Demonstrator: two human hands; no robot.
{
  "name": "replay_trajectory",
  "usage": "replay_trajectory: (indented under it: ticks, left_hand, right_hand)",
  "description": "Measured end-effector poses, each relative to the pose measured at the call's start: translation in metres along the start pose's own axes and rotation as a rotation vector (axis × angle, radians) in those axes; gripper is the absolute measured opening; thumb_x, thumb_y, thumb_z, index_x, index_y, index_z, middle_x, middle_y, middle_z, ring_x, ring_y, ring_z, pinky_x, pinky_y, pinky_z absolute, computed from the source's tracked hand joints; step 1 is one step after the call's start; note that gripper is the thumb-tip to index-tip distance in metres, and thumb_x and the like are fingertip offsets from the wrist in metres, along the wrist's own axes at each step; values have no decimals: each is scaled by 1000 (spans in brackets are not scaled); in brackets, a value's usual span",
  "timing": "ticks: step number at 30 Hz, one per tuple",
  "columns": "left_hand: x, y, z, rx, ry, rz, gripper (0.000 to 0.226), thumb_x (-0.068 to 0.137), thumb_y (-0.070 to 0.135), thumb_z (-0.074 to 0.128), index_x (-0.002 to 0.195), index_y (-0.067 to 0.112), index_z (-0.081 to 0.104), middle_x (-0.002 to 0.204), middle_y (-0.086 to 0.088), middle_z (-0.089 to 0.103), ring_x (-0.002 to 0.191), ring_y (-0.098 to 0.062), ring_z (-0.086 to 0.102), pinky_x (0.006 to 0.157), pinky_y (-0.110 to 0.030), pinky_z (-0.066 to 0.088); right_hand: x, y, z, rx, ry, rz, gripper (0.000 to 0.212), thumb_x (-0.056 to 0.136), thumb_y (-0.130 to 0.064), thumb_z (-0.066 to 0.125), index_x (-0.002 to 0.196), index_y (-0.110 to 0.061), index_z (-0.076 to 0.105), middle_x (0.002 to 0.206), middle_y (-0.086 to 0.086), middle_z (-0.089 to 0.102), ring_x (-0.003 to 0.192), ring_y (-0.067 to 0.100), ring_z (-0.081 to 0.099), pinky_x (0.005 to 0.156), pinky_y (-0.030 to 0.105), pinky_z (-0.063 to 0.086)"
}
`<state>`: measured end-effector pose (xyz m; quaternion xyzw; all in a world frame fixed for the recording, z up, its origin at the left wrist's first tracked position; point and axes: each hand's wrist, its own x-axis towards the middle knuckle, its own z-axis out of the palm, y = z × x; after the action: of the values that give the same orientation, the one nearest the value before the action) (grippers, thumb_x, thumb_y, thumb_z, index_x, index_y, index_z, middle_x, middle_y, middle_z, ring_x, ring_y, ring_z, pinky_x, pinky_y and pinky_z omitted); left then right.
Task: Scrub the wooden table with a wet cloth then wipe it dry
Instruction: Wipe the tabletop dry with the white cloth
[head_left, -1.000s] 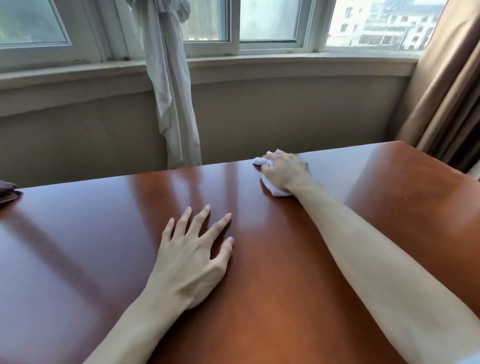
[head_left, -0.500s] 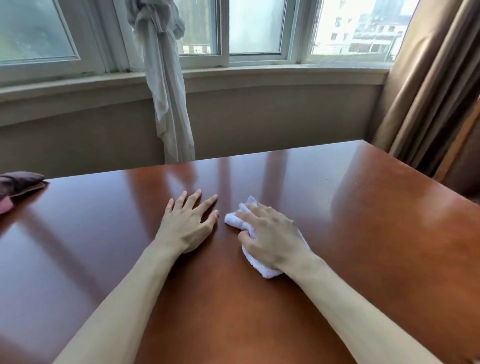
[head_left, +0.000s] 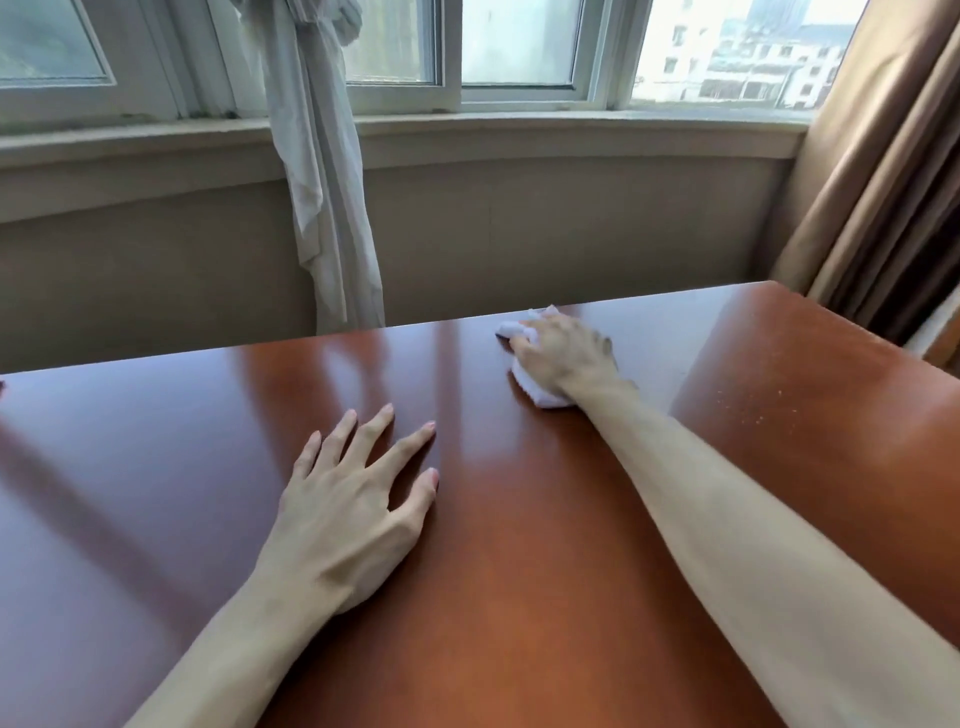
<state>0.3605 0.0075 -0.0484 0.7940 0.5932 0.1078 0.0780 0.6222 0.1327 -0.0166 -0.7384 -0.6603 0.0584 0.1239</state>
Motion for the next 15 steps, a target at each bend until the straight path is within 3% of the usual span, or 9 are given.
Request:
replay_trajectory:
  ticks: [4, 7, 10, 13, 15]
  left_hand:
    - [-2, 2, -2, 19, 12, -12, 65, 84, 73, 3, 149, 66, 4, 166, 24, -2, 153, -5, -12, 125, -35, -7]
    - [-3, 5, -5, -6, -13, -23, 68, 82, 74, 0, 149, 66, 5, 166, 22, -1, 153, -7, -11, 125, -36, -7]
    - [-2, 4, -7, 4, -47, -19, 68, 84, 72, 4, 151, 62, 8, 168, 18, 2, 155, -12, -7, 126, -40, -4]
    - [-3, 6, -8, 18, -47, -9, 62, 92, 69, 14, 153, 58, 15, 168, 13, 8, 155, -17, -1, 126, -42, -1]
    - [-1, 8, -9, 17, -55, -13, 55, 99, 63, 23, 153, 55, 18, 168, 11, 10, 156, -18, 1, 126, -44, -1]
  right_hand:
    - [63, -1, 3, 10, 11, 99, 46, 92, -46, 29, 103, -27, 69, 114, 1, 65, 109, 31, 57, 79, 37, 34]
    - [48, -3, 2, -23, -10, 6, 41, 88, -35, 21, 102, -33, 59, 110, -1, 58, 107, 31, 56, 77, 40, 36]
    - [-11, -6, -1, -57, -61, -139, 36, 96, -30, 21, 112, -45, 50, 120, -3, 52, 119, 27, 52, 81, 45, 40]
    - [-87, -12, -9, 8, -164, -200, 41, 100, -43, 16, 126, -59, 44, 149, -11, 42, 143, 17, 37, 99, 52, 38]
    - [-135, -13, -10, 44, -199, -234, 41, 102, -46, 19, 134, -57, 42, 156, -15, 36, 146, 15, 33, 105, 52, 36]
